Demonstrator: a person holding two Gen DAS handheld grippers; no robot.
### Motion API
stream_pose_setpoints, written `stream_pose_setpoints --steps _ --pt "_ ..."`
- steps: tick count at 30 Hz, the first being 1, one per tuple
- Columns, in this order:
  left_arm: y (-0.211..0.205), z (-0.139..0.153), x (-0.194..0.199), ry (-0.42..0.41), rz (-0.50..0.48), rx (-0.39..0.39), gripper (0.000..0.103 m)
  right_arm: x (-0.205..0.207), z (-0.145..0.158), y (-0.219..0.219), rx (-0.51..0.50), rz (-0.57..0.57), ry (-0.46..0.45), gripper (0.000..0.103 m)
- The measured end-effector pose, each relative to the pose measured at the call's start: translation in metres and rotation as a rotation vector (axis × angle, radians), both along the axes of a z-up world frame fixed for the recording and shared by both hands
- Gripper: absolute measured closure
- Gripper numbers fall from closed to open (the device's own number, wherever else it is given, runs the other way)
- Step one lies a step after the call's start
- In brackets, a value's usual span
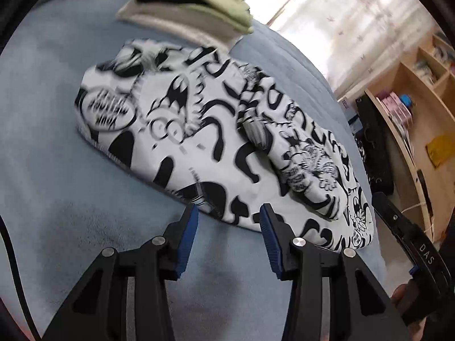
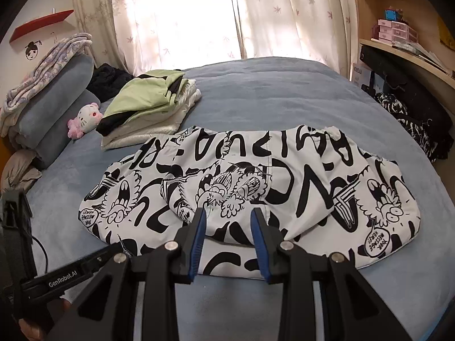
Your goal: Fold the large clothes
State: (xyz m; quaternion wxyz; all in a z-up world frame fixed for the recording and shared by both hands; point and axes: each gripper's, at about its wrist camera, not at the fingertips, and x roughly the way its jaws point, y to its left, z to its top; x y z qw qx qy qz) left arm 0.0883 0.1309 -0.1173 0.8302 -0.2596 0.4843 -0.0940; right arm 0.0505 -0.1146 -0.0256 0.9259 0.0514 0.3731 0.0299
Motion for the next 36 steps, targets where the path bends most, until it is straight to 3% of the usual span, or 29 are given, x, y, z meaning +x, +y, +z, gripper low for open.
stream_pose_setpoints --steps 9,16,24,31,34,36 --pt "0.017 -0.041 0.010 0.038 0.074 -0.156 0.060 0.013 -0.021 0.008 0.015 -0.002 0.049 0.071" --pt "0.026 -0.051 0.034 0.009 0.107 -0.186 0.060 0.025 -0.034 0.006 0.018 -0.005 0.063 0.071" --pt "0.029 -0.059 0.076 0.009 0.121 -0.173 0.060 0.046 -0.043 0.001 0.039 -0.013 0.067 0.071" --pt "0.028 -0.052 0.116 -0.030 0.133 -0.106 0.060 0.073 -0.036 -0.002 -0.015 -0.003 0.002 0.071" --pt "0.026 -0.048 0.123 -0.071 0.133 -0.062 0.061 0.092 -0.033 -0.003 -0.028 -0.004 -0.030 0.081" --pt "0.027 -0.049 0.121 -0.097 0.144 -0.049 0.068 0.107 -0.035 -0.002 -0.043 -0.008 -0.034 0.087"
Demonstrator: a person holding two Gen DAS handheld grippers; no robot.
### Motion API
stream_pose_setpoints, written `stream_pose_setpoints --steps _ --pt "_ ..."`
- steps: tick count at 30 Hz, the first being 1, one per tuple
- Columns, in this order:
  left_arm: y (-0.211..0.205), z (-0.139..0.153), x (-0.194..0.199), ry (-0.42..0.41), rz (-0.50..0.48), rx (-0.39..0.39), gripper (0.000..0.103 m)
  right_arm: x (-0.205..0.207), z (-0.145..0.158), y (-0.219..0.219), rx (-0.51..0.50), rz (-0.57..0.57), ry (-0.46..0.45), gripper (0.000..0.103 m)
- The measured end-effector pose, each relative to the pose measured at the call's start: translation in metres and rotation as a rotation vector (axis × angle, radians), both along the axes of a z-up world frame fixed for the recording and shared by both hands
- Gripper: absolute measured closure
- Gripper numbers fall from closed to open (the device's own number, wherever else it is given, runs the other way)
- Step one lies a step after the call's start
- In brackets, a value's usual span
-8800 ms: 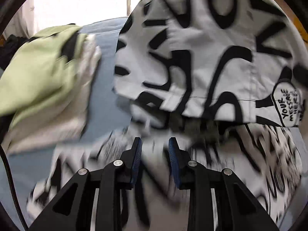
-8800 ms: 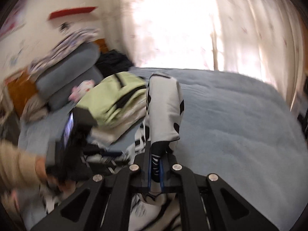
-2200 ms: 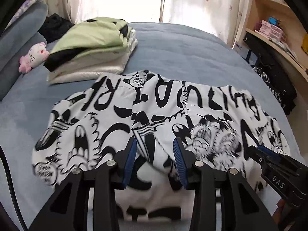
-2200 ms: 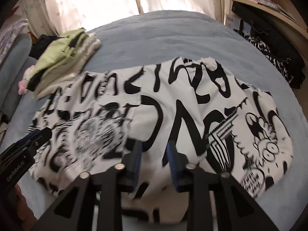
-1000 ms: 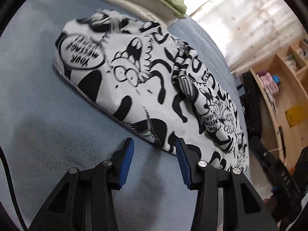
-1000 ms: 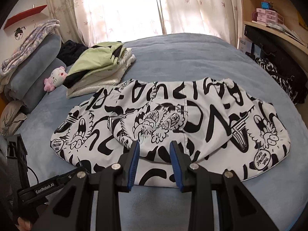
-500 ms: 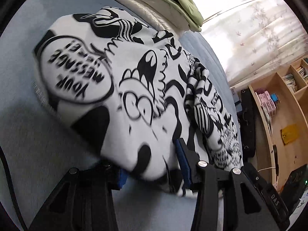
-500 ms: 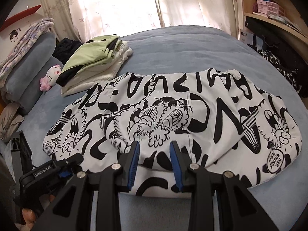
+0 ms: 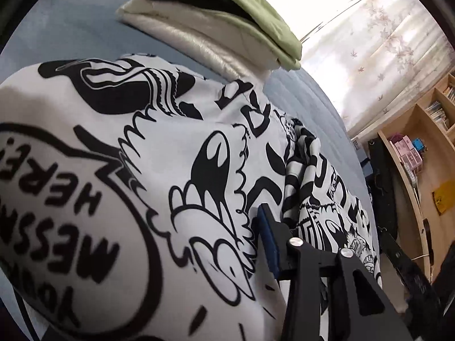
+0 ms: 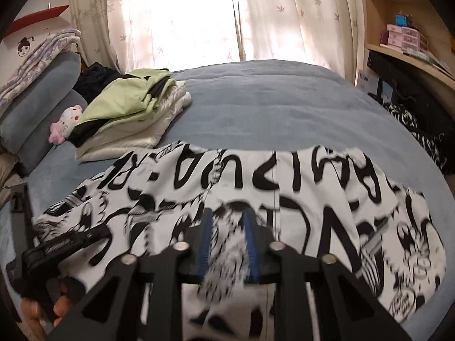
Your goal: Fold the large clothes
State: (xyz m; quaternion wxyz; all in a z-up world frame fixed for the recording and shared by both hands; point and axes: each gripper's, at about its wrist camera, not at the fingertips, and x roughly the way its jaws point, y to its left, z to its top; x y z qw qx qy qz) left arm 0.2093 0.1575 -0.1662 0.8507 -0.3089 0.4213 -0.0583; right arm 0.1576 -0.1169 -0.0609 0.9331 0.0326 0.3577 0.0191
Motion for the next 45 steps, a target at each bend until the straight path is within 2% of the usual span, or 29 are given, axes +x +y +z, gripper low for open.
stream_pose_setpoints --steps 2,7,11,15,21,24,27,33,40,42,45 --pt "0.002 -0.002 -0.005 -0.016 0.005 0.007 0.072 0.014 -0.010 0.000 -0.007 -0.008 0.023 0.094" --pt "0.005 -0.003 -0.012 -0.036 0.014 0.021 0.076 0.024 -0.065 0.005 0.020 0.006 0.168 0.095" --pt "0.005 -0.005 -0.015 -0.039 0.018 0.027 0.076 0.012 -0.077 0.014 -0.051 0.009 0.093 0.095" --pt "0.002 -0.002 -0.015 -0.041 0.020 0.056 0.077 0.011 -0.077 0.013 -0.025 0.012 0.088 0.095" --pt "-0.033 0.038 -0.023 -0.126 0.006 0.315 0.085 0.013 -0.079 0.005 0.002 0.016 0.081 0.095" --pt "-0.059 0.067 -0.025 -0.192 -0.026 0.431 0.086 0.014 -0.078 0.001 0.028 0.020 0.081 0.095" --pt "-0.084 0.092 -0.024 -0.246 -0.066 0.481 0.088 0.014 -0.078 -0.004 0.063 0.025 0.085 0.095" --pt "-0.156 0.137 -0.020 -0.338 -0.205 0.494 0.091 0.015 -0.081 -0.023 0.228 0.047 0.133 0.095" --pt "-0.257 0.158 -0.030 -0.421 -0.352 0.523 0.091 -0.005 -0.073 -0.071 0.479 0.136 0.252 0.095" --pt "-0.288 0.161 -0.040 -0.460 -0.409 0.511 0.091 -0.029 -0.064 -0.103 0.517 0.094 0.243 0.094" --pt "-0.330 0.157 -0.052 -0.489 -0.501 0.488 0.091 -0.068 -0.052 -0.157 0.452 -0.046 0.185 0.093"
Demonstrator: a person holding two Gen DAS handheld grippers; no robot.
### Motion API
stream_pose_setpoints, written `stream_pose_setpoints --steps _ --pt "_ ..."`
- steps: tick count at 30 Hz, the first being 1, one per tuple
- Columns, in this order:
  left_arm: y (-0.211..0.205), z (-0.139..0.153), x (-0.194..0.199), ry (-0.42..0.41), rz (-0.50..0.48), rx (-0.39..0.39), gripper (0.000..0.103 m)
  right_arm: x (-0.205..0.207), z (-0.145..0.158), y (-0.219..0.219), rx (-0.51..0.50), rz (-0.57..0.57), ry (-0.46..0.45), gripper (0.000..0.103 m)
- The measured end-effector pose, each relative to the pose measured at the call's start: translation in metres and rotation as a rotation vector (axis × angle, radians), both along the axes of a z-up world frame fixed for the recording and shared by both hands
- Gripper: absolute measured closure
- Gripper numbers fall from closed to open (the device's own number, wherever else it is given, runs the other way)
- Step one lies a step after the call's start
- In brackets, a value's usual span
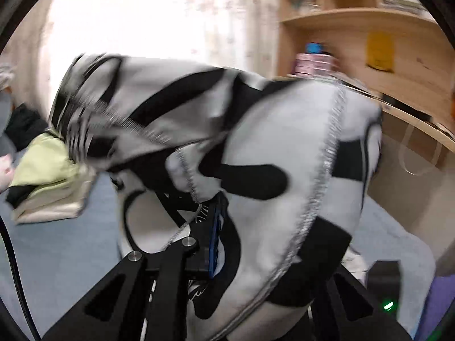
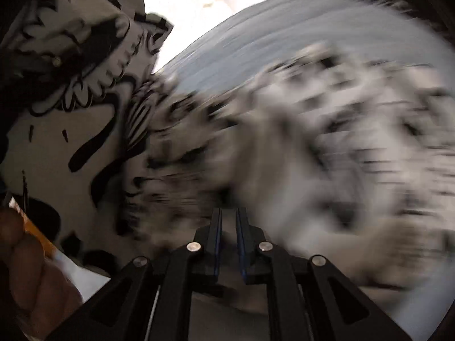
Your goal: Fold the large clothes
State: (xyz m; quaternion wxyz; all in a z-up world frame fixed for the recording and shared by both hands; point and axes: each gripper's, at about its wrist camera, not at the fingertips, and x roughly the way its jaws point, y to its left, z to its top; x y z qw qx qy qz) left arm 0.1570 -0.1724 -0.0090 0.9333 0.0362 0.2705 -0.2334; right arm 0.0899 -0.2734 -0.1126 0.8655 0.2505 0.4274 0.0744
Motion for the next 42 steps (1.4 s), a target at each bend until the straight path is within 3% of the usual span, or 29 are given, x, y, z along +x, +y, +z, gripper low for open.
stream_pose_setpoints --steps 3,5,9,11,16,22,25,29,42 --pt "-0.038 -0.017 -0.009 0.033 -0.092 0.011 0.091 -0.038 0.002 -0.058 -0.083 -0.197 0.022 0.092" --pt "-0.073 -0.043 -0.011 0.100 -0.168 0.046 0.091 -0.057 -0.001 -0.089 -0.081 -0.290 0.042 0.093" --pt "-0.119 -0.110 -0.012 0.223 -0.219 0.214 0.091 -0.081 -0.003 -0.125 0.027 -0.325 0.013 0.092" --pt "-0.119 -0.127 -0.007 0.273 -0.202 0.224 0.090 -0.082 -0.003 -0.126 -0.006 -0.341 0.031 0.097" --pt "-0.106 -0.120 0.000 0.305 -0.210 0.188 0.089 -0.086 -0.007 -0.130 -0.033 -0.358 0.052 0.080" --pt "-0.107 -0.108 0.003 0.362 -0.219 0.189 0.084 -0.089 -0.006 -0.139 -0.005 -0.368 0.051 0.080" --pt "-0.106 -0.098 0.004 0.385 -0.237 0.186 0.079 -0.091 0.000 -0.143 -0.016 -0.377 0.039 0.069" --pt "-0.093 -0.088 0.001 0.413 -0.258 0.191 0.048 -0.102 0.012 -0.146 -0.041 -0.406 0.002 0.059" --pt "-0.028 -0.046 -0.031 0.443 -0.239 0.127 0.039 -0.117 0.041 -0.135 -0.074 -0.396 -0.033 0.059"
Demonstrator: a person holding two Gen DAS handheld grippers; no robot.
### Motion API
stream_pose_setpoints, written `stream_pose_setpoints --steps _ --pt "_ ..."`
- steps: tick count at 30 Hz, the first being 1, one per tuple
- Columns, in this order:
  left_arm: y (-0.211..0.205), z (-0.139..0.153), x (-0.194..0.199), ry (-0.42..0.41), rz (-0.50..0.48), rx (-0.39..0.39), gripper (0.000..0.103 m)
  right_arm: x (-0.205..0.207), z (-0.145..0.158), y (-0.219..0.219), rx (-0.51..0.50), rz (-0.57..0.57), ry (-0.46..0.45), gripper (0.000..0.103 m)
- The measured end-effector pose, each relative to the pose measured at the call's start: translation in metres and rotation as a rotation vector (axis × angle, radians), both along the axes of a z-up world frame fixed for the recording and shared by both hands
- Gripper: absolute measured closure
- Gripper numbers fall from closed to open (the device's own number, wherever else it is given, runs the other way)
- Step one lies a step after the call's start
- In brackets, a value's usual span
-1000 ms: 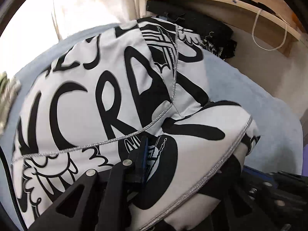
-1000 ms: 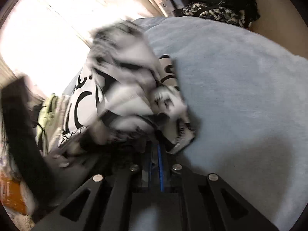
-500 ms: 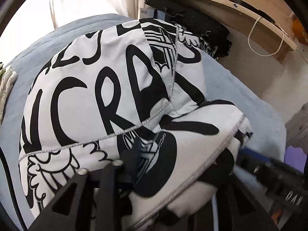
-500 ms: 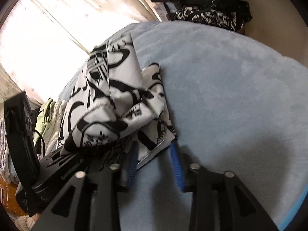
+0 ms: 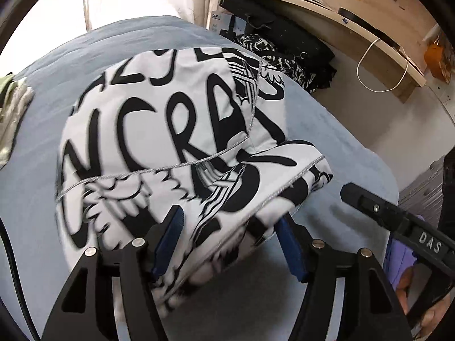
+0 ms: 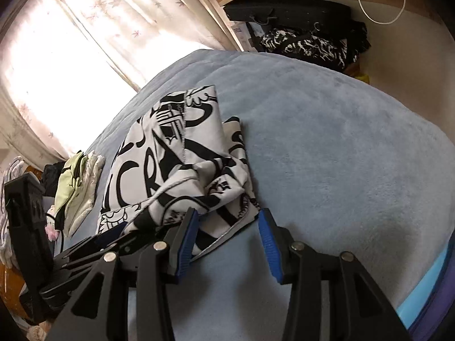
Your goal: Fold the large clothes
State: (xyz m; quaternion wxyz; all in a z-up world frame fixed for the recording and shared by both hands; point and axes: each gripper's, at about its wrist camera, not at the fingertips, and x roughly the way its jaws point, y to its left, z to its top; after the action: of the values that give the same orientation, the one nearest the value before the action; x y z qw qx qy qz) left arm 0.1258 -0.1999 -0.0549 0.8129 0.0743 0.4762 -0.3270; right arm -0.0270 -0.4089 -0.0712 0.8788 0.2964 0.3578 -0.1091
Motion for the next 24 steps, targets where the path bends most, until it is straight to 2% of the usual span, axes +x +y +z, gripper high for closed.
stream_pose_setpoints --steps 6,12,18,24 --pt "0.033 0.018 -0.016 -0.058 0.054 -0.002 0.035 -0.003 0.011 0.013 -0.029 0.015 -0.011 0.059" --pt "0.071 0.027 -0.015 -0.074 0.142 -0.031 0.035 -0.006 0.020 0.019 -0.061 0.019 -0.031 0.059" --pt "0.090 0.010 0.008 -0.083 0.245 0.002 0.036 0.016 0.017 0.011 0.024 0.063 -0.032 0.059" --pt "0.099 -0.014 0.027 -0.051 0.287 0.008 0.040 0.076 -0.011 0.001 0.069 0.154 0.080 0.059"
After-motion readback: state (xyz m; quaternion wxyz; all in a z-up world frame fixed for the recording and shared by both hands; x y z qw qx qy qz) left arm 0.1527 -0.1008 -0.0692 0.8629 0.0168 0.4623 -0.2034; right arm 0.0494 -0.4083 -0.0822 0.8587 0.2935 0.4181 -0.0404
